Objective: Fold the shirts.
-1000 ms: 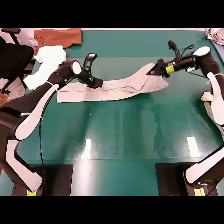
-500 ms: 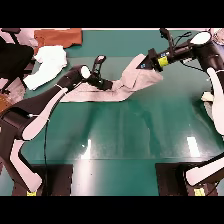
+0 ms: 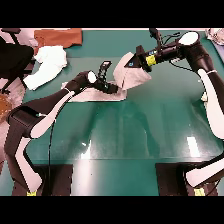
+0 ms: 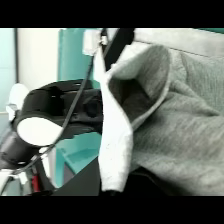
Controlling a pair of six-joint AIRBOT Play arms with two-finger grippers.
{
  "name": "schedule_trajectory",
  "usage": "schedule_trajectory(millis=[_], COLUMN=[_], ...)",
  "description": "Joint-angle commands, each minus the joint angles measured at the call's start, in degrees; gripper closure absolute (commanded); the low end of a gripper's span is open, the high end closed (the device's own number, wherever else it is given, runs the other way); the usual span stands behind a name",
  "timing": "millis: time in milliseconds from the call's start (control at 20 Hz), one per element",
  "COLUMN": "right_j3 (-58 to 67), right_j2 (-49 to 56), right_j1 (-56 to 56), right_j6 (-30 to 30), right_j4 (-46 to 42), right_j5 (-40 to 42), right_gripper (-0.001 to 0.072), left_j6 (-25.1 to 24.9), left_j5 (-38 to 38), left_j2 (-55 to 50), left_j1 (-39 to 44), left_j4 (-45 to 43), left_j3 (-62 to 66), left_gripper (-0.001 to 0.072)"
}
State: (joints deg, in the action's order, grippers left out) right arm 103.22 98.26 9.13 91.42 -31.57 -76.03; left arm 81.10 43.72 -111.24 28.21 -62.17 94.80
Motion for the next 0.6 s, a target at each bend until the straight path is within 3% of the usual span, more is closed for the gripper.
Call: schedule_trajectory(millis=[0,200,350,550], right_j3=[0.7,6.3,9.7,9.9], right_j2=[0.0,0.5,1.8,2.4], right_j1=[0.1,0.2,-0.4,-0.4], right_j6=[0.9,3.3,5.7,6.3], right_j4=[9.2,2.4,-4.3,-4.6], right_j5=[1.7,1.6,-5.1,-8.7], right_gripper=[0.0695,0.0696,0.0696,0.0696], left_j6=[-0.2,-0.1,-0.2,-0.1], left_j5=[1.4,2.2,4.1,8.8], left_j2=[-0.5,0.1,1.1,1.1], left_j1=[0.1,0.1,-0.3,-1.8], left_j4=[-0.4,-0.4,-1.6,-2.4], left_j3=[-0.1,0.7,6.1,15.1], left_gripper=[0.0687,0.0687,0.0687,0.0686])
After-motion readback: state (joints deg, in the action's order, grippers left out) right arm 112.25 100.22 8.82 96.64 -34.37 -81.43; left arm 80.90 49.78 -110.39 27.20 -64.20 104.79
